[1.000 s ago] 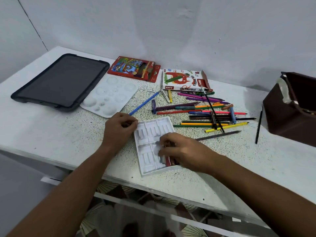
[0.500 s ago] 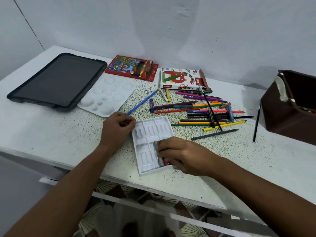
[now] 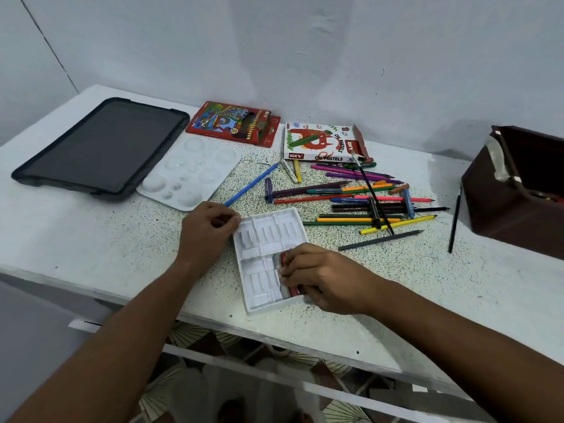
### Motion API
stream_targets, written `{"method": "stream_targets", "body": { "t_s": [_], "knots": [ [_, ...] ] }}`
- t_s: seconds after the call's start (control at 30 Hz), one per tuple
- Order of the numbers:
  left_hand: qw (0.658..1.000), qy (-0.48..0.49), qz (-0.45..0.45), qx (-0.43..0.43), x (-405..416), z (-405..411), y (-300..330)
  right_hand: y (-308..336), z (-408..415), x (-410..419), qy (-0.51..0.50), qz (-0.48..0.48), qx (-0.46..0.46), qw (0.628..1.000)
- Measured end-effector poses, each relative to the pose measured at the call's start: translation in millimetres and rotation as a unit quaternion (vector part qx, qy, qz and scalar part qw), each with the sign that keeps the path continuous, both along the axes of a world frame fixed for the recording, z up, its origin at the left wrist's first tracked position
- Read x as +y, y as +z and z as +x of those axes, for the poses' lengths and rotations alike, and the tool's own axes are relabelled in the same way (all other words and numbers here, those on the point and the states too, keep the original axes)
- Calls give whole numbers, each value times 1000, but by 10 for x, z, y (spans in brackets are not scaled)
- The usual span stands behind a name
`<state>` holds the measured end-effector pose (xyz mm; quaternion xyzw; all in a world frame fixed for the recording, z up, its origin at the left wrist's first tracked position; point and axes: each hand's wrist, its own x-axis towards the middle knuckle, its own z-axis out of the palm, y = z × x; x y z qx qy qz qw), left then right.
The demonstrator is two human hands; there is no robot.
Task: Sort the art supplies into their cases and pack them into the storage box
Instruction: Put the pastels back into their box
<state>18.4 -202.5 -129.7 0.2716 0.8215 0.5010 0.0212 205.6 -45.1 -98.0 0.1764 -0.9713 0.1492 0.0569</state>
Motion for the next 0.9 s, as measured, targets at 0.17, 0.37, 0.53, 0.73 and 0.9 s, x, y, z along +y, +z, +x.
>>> {"method": "stream_targets", "body": {
  "t_s": [0.17,0.37,0.53,0.73,0.9],
  "knots": [
    [1000,0,-1,0,2,-4,1,4,2,-1,-13,-18,-17,1000],
    [1000,2,-5,2,-8,-1,-8,200,-49,605,-366,-71,8,928],
    [1000,0,-9,5,-3,2,18,200,27,1575,-596,66,-89,795],
    [1000,-1,-9,4,-10,0,16,62,102,1795,-641,37,-89,762],
    [1000,-2,-5,1,-3,-2,12,73,104,1832,-669,16,-84,739]
  ]
}}
